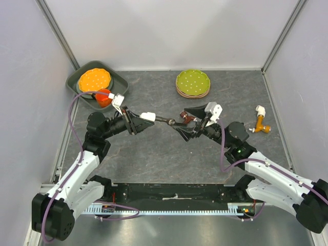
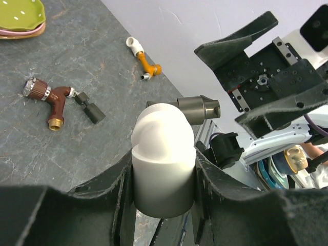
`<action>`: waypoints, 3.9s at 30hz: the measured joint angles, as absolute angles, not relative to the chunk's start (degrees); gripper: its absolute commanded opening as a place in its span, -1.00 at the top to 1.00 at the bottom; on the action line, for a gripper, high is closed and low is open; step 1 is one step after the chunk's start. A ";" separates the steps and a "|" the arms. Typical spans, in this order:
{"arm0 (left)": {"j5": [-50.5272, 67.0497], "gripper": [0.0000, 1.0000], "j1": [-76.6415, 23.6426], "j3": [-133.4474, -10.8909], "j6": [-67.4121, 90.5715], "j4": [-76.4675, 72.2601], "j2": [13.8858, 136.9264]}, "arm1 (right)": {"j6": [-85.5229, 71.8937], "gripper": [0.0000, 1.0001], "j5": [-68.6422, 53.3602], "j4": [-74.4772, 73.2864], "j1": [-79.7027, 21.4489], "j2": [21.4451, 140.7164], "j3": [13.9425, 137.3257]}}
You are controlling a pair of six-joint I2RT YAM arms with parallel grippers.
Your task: Install the water faucets
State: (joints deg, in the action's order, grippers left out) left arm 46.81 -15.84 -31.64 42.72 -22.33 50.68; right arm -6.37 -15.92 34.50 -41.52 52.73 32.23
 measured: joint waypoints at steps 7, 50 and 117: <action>46.89 0.97 -15.84 -31.64 42.72 -22.28 51.27 | 0.38 -0.96 -20.73 29.85 -41.60 54.98 32.27; 53.15 0.97 -16.10 -32.82 42.35 -22.31 52.07 | -13.52 -0.93 -13.50 31.44 -33.26 62.61 37.60; 55.64 0.97 -16.23 -32.82 42.98 -23.57 52.93 | -10.04 -0.93 -16.84 22.15 -33.65 60.05 42.44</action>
